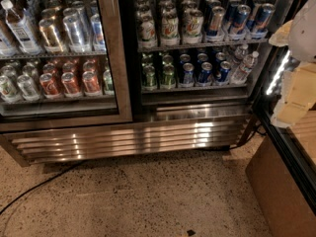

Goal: Close right fridge door

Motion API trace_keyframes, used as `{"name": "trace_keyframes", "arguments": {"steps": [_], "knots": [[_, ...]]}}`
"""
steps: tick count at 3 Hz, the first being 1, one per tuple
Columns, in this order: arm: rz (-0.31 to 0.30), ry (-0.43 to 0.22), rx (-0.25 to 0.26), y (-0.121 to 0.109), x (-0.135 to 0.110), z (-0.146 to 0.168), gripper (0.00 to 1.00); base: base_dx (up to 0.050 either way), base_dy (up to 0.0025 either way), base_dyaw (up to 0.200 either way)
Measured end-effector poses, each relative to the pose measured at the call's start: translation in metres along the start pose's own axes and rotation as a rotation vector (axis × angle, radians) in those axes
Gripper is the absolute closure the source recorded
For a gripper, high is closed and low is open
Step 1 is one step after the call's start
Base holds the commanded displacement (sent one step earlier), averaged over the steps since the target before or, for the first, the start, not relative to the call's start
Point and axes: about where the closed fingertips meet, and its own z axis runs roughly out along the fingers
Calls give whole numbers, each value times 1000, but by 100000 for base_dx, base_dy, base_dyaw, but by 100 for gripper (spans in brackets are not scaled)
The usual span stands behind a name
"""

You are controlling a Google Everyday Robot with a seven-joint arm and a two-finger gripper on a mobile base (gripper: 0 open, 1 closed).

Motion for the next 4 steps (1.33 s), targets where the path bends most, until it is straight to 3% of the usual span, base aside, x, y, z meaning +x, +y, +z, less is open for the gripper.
{"name": "trace_keyframes", "arguments": {"steps": [1,3,4], "knots": [[0,0,0,0,0,0,0,-4998,-6,37],[0,0,0,0,0,0,0,1,-3,-19775],[0,0,0,0,0,0,0,0,0,0]]}}
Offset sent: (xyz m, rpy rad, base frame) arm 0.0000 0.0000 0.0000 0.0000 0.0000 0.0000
